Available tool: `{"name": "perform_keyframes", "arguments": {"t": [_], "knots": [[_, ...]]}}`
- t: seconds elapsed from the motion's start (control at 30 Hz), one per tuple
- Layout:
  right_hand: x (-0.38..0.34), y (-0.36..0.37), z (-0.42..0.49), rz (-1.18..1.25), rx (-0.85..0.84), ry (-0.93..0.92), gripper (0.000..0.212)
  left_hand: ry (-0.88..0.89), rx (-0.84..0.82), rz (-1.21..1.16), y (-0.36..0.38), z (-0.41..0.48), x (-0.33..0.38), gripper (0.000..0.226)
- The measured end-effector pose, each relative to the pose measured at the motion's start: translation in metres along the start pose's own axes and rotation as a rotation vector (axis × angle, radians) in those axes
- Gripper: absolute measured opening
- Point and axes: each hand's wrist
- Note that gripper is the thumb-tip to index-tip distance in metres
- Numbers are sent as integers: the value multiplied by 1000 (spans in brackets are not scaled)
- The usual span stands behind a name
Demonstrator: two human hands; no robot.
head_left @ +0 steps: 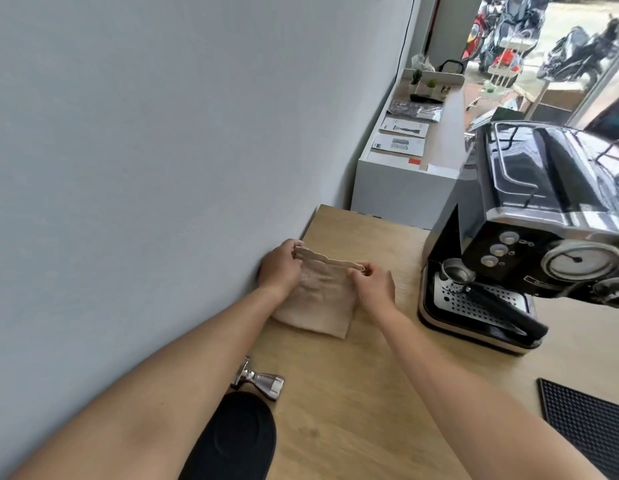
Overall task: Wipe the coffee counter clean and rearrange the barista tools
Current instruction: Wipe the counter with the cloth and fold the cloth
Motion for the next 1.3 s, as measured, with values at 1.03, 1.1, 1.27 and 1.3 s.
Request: {"name": "perform_keyframes", "arguments": {"t": [1.03, 1.1, 1.27, 1.3], "knots": [[22, 35, 25, -1000, -140, -427, 62, 259, -407, 775, 43, 22, -41, 61], [16, 28, 25, -972, -175, -409, 63, 221, -431, 761, 40, 24, -31, 59], [4, 11, 1, -801, -44, -416, 50, 210, -277, 359, 15, 4, -7, 40], [5, 10, -8, -771, -1, -420, 45, 210, -234, 285, 7, -4, -3, 37]]}}
Point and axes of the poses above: each hand's wrist, its own z-axis towards the middle knuckle, its own y-axis out of the palm, x = y × z, and after that the axes turned 15 degrees about -z, right-handed
